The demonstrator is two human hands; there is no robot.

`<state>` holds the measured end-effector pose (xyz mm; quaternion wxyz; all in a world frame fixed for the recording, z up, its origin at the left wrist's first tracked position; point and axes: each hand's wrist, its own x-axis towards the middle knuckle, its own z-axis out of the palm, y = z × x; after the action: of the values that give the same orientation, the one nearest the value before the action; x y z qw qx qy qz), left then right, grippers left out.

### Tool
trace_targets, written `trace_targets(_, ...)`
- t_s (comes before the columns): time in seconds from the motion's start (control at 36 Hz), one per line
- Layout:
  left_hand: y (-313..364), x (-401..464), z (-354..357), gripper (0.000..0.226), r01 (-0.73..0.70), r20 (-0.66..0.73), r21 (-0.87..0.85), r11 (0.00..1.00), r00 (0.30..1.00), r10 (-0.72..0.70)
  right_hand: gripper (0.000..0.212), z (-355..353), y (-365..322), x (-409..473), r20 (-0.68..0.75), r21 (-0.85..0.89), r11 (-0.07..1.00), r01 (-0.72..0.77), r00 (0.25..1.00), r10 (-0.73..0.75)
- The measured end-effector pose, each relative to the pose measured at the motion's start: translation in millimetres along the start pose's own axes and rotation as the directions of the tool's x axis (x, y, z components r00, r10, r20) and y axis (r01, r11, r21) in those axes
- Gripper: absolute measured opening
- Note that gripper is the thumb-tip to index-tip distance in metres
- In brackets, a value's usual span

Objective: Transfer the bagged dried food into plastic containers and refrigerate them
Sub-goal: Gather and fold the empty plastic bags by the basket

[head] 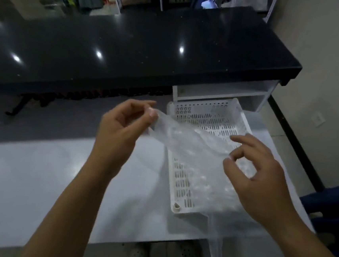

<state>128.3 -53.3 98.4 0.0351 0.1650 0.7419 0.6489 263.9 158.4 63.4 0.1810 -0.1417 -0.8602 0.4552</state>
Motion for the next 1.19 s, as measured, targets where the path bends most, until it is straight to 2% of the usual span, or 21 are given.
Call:
trace_targets(0.08,9,-11,-52,0.013,-0.066,-0.014,-0.009,0.998,0.998,0.066,0.012,28,-35,-12,0.116,0.134,0.991,0.028,0.992,-0.044)
trace_targets(0.14,0,-22,-88,0.014,-0.041,-0.059,0.023,0.999,0.997,0.042,0.013,54,-50,-20,0.216,0.209,0.977,0.032,0.973,-0.078)
trace_targets(0.19,-20,-38,-120,0.016,0.031,-0.110,0.015,0.999,0.994,-0.029,0.014,88,-58,-27,0.349,0.210,0.977,0.042,0.930,-0.115)
trace_targets(0.25,-44,-56,-149,0.016,0.143,-0.163,-0.012,0.990,0.976,-0.143,0.014,125,-61,-36,0.463,0.139,0.987,0.086,0.875,-0.141)
trace_targets(0.33,-87,-79,-185,0.018,0.300,-0.205,0.066,0.952,0.937,-0.281,0.014,177,-56,-43,0.585,0.021,0.982,0.186,0.794,-0.162)
trace_targets(0.44,-135,-108,-213,0.024,0.448,-0.183,0.150,0.881,0.889,-0.421,0.021,222,-42,-50,0.721,-0.152,0.958,0.245,0.690,-0.062)
trace_targets(0.53,-158,-132,-224,0.028,0.496,-0.113,0.228,0.838,0.868,-0.483,0.037,242,-34,-57,0.767,-0.257,0.931,0.258,0.640,0.034)
trace_targets(0.61,-170,-151,-240,0.031,0.543,0.007,0.300,0.784,0.821,-0.571,0.050,250,-36,-61,0.751,-0.287,0.930,0.229,0.656,0.070)
trace_targets(0.67,-169,-160,-253,0.044,0.536,0.139,0.378,0.755,0.773,-0.619,0.047,254,-42,-57,0.691,-0.284,0.937,0.206,0.721,0.050)
trace_targets(0.72,-161,-158,-265,0.064,0.507,0.192,0.444,0.739,0.752,-0.631,0.045,263,-48,-43,0.569,-0.256,0.950,0.180,0.823,-0.003)
trace_targets(0.78,-144,-143,-268,0.063,0.485,0.083,0.420,0.767,0.821,-0.565,0.054,278,-49,-23,0.456,-0.311,0.928,0.206,0.889,-0.045)
trace_targets(0.83,-130,-115,-256,0.048,0.421,-0.107,0.420,0.804,0.903,-0.417,0.060,299,-42,-3,0.426,-0.513,0.824,0.240,0.905,0.002)
trace_targets(0.86,-125,-99,-244,0.043,0.379,-0.160,0.456,0.806,0.925,-0.345,0.060,310,-35,4,0.414,-0.608,0.759,0.232,0.908,0.055)
trace_targets(0.89,-122,-83,-230,0.041,0.331,-0.168,0.496,0.803,0.944,-0.285,0.061,320,-28,9,0.395,-0.674,0.708,0.210,0.913,0.105)
trace_targets(0.94,-129,-51,-196,0.045,0.198,-0.077,0.588,0.784,0.979,-0.189,0.062,336,-11,13,0.364,-0.738,0.654,0.165,0.914,0.180)
trace_targets(1.0,-149,-27,-162,0.055,0.102,0.039,0.709,0.698,0.982,-0.183,0.064,345,5,10,0.376,-0.768,0.622,0.152,0.893,0.246)
trace_targets(1.06,-183,-18,-140,0.064,0.079,0.109,0.834,0.547,0.946,-0.304,0.064,348,16,4,0.397,-0.768,0.624,0.142,0.871,0.290)
trace_targets(1.11,-222,-25,-135,0.063,0.065,0.130,0.901,0.429,0.903,-0.409,0.063,350,23,-1,0.388,-0.747,0.655,0.116,0.876,0.287)
trace_targets(1.19,-263,-50,-149,0.060,-0.010,0.147,0.934,0.356,0.922,-0.359,0.065,350,28,-2,0.378,-0.736,0.668,0.111,0.886,0.268)
